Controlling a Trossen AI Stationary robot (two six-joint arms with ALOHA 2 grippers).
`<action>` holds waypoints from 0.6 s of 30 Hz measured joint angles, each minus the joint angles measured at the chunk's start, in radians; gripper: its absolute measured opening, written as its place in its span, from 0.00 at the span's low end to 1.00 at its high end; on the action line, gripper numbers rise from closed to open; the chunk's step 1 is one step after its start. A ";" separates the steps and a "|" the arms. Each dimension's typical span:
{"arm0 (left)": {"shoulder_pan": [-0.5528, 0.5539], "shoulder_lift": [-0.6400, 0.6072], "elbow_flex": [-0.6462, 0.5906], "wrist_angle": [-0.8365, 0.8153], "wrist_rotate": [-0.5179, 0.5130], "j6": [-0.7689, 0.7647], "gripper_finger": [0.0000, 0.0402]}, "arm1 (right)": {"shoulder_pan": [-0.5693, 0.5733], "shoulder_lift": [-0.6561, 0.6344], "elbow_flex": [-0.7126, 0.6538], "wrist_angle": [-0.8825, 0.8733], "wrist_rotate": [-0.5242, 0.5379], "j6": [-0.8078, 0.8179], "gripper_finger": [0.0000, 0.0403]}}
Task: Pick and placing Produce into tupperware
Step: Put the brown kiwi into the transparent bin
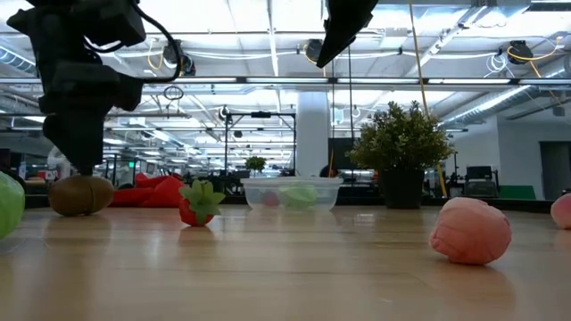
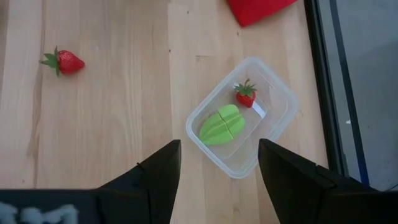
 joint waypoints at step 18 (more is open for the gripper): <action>0.000 0.000 0.000 -0.029 0.002 0.090 0.71 | 0.018 0.000 0.000 0.000 -0.004 0.028 0.51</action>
